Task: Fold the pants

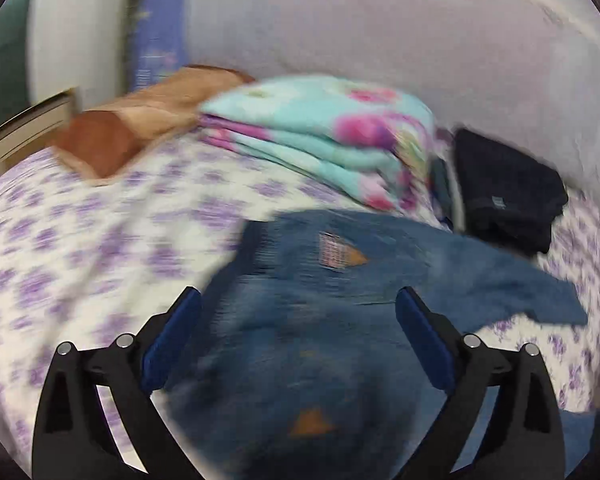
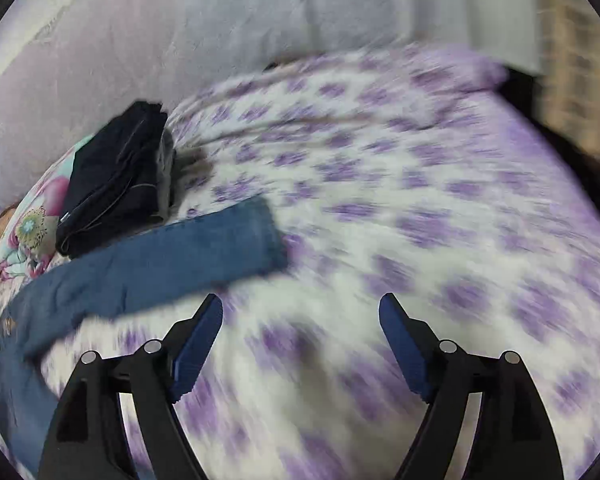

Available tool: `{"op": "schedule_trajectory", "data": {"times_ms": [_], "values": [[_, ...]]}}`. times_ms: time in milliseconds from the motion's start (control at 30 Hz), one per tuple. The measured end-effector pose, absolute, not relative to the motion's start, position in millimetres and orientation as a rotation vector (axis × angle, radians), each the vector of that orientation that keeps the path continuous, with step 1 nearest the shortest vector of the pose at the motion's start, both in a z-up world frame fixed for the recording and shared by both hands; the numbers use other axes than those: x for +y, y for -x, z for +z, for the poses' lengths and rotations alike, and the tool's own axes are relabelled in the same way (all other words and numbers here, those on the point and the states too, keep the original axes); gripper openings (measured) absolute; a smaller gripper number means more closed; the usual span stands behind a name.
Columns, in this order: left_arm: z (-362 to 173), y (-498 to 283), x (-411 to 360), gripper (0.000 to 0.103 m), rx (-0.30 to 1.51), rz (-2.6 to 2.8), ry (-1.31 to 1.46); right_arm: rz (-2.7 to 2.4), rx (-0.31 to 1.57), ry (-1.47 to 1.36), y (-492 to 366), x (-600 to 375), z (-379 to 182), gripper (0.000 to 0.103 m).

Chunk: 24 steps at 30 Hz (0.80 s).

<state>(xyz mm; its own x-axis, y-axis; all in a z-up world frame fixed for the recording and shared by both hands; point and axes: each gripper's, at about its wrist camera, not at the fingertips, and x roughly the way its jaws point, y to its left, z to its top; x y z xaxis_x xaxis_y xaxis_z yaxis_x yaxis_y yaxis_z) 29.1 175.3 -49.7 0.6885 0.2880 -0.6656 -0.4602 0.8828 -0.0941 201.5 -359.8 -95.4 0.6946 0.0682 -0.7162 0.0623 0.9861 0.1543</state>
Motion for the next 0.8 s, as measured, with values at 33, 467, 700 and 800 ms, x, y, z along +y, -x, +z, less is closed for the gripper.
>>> {"op": "schedule_trajectory", "data": {"times_ms": [33,467,700,800], "values": [[-61.6,-46.0,162.4,0.095,0.736,0.411,0.233,-0.007,0.833,-0.199,-224.3,-355.6,-103.7,0.081],[-129.1,-81.3,142.0,0.099,0.896,0.374,0.178,0.011,0.913,-0.15,-262.5,-331.3,-106.3,0.014],[-106.9,-74.1,142.9,0.098,0.931,0.291,0.141,-0.303,0.8,0.39,-246.4,-305.4,-119.7,0.09],[-70.2,-63.7,160.8,0.098,0.813,0.345,0.049,-0.209,0.73,0.27,-243.8,-312.7,-92.9,0.087]]}}
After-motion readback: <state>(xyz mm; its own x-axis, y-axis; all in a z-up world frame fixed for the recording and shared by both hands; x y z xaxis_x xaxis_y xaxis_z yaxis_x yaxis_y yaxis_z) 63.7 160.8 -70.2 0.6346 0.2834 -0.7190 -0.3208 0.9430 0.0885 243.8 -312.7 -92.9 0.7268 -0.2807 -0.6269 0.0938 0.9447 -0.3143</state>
